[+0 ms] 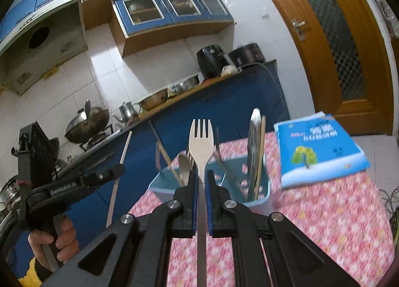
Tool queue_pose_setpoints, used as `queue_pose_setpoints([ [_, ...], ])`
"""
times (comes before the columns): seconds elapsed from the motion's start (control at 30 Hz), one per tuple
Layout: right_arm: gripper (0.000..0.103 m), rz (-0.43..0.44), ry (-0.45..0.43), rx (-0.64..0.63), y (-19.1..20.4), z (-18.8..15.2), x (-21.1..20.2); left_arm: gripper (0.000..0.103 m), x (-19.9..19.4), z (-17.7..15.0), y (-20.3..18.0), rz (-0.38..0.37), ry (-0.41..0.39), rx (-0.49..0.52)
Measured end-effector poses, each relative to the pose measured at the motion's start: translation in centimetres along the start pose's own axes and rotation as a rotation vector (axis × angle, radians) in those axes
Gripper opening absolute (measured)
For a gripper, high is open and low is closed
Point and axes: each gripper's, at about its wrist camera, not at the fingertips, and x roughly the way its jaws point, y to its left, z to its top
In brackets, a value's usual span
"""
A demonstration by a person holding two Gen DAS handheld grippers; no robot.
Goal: Organize utensils
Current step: 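Lift the chopstick and fork and carry both toward the caddy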
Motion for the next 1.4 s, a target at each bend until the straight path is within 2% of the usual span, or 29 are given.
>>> queue_pose_setpoints([
  [0.2,0.007,-0.018,-0.06,-0.025,-0.9,1.8,1.7,0.002,2.6,2.7,0.3,0.008,-0.081,-0.008],
  [0.37,0.007,-0.033,-0.079,-0.052,-1.6,2.7,3.7,0.002,5.1,4.0,0.1,0.044,-0.159,0.007],
  [0.73,0.008,-0.038,-0.085,-0.1,-3.1,2.9,7.5,0.003,7.8,2.6,-0.4,0.113,-0.317,0.066],
  [0.87,0.008,-0.026,-0.09,-0.096,-3.5,2.6,8.3,0.003,8.4,1.8,-0.5,0.129,-0.325,0.096],
  [1.03,0.008,-0.025,-0.096,-0.11,-3.6,2.1,8.9,0.003,9.1,0.9,-0.5,0.123,-0.297,0.112],
  [1.4,0.008,-0.064,-0.042,-0.17,-3.2,0.3,9.5,0.003,9.7,-0.1,0.1,0.125,-0.259,0.123],
])
